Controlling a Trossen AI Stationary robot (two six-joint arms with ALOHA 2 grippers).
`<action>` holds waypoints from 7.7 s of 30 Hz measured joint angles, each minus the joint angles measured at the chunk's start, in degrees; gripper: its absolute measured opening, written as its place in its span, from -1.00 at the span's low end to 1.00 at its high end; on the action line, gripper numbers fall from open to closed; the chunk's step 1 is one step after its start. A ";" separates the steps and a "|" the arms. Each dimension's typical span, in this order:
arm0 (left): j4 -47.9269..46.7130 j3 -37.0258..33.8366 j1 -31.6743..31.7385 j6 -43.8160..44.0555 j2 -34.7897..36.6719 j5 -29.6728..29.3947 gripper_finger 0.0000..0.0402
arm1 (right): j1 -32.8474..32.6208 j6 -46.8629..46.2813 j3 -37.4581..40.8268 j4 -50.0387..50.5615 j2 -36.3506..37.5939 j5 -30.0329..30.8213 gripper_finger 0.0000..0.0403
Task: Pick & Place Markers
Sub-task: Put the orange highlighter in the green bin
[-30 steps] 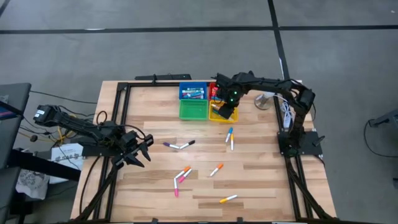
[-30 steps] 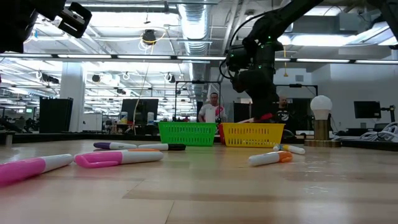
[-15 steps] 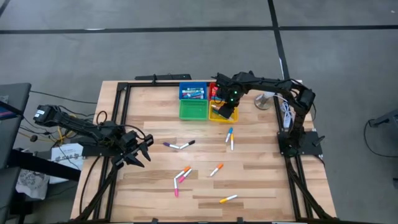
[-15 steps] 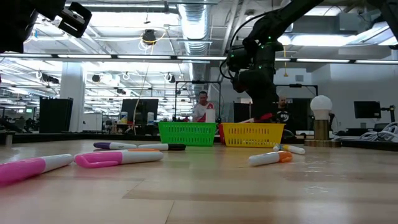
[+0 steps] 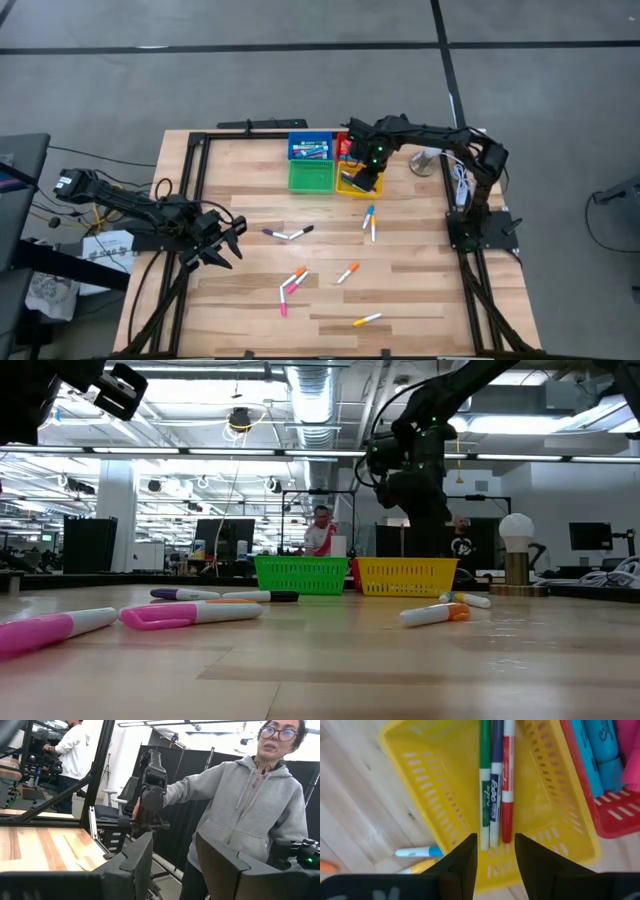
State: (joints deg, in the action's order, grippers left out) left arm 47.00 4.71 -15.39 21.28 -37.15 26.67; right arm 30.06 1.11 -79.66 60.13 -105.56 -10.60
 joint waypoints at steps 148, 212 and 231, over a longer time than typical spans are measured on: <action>0.68 0.00 0.01 -4.52 -0.09 -0.02 -0.25 | -38.21 10.89 0.87 -19.04 -6.19 -15.55 -0.77; 0.66 0.00 -0.01 -13.97 -0.09 -0.02 -0.25 | -6.66 21.38 -19.37 -27.14 -9.12 -3.24 -0.77; 0.63 0.02 -0.01 -13.97 -0.09 -0.02 -0.25 | -7.05 19.86 -19.39 -27.29 -20.46 -4.50 -0.77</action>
State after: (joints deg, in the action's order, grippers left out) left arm 47.64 4.73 -15.40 7.31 -37.23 26.65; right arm 23.00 20.97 -99.04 32.84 -126.02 -15.09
